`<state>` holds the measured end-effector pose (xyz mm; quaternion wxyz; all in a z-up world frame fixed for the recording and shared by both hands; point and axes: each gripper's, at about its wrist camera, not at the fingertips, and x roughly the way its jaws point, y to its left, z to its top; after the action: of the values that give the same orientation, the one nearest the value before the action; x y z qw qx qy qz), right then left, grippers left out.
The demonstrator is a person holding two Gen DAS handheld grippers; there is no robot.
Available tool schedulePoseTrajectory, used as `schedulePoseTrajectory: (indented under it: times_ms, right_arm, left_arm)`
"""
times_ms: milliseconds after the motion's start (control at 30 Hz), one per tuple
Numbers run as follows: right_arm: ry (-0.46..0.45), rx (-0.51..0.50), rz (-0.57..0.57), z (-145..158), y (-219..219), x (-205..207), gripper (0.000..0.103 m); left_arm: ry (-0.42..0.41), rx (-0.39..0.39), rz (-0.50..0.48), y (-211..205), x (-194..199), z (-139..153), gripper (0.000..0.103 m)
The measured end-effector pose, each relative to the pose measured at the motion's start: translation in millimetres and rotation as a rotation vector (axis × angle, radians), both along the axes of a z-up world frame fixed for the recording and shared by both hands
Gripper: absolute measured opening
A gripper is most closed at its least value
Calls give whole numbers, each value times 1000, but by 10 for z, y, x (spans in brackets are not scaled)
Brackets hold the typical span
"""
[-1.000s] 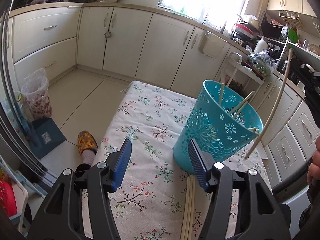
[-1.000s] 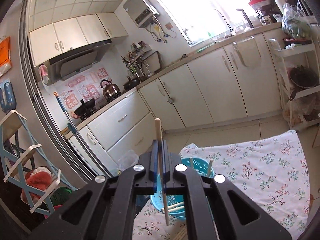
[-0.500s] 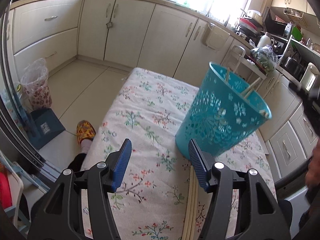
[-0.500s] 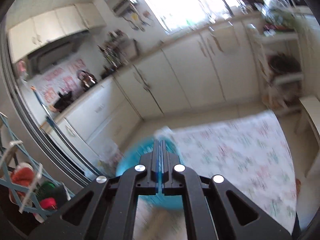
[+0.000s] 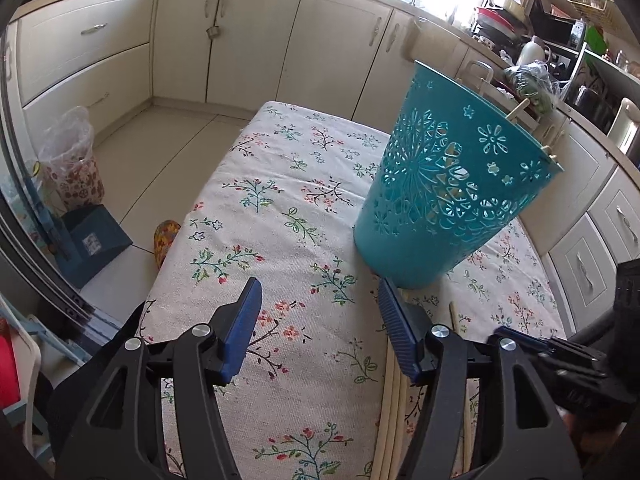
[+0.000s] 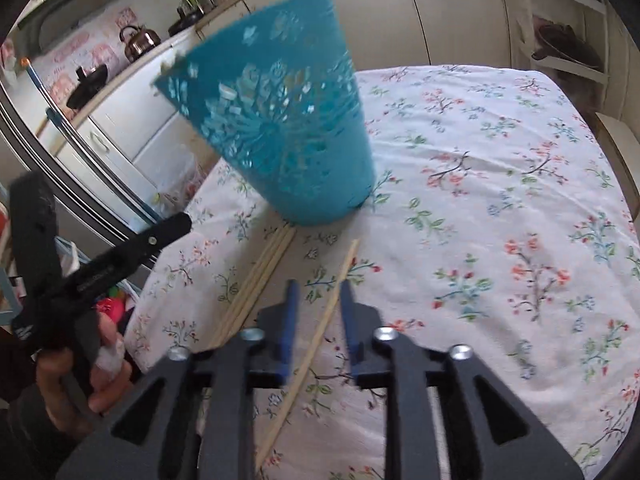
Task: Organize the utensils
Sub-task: 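Grasp another wooden stick from the bundle with the right gripper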
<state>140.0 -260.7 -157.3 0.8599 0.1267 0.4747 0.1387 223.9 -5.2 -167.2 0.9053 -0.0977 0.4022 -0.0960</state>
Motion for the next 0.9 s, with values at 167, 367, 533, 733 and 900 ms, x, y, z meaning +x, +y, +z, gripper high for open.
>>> schedulePoseTrajectory:
  times_ms: [167,367,533,733,900]
  right_arm:
    - [29,-155,-2,-146,221,49,30]
    - [2,-219,26,-186,300,86,29]
    - [23,-204,44,-201,236,95,8]
    - [42,-191,12,-203,168,33,6]
    - [47,-208,10,-200,200,53,6]
  left_arm:
    - [-10,19,9,72,-75,14,58]
    - [-21,38,56,204,-214,29,59]
    - [-33,30,89,339,-329,67,60]
    - [-37,32,126,494,-410,42,62]
    - [-42,37,131,525,-450,44,62]
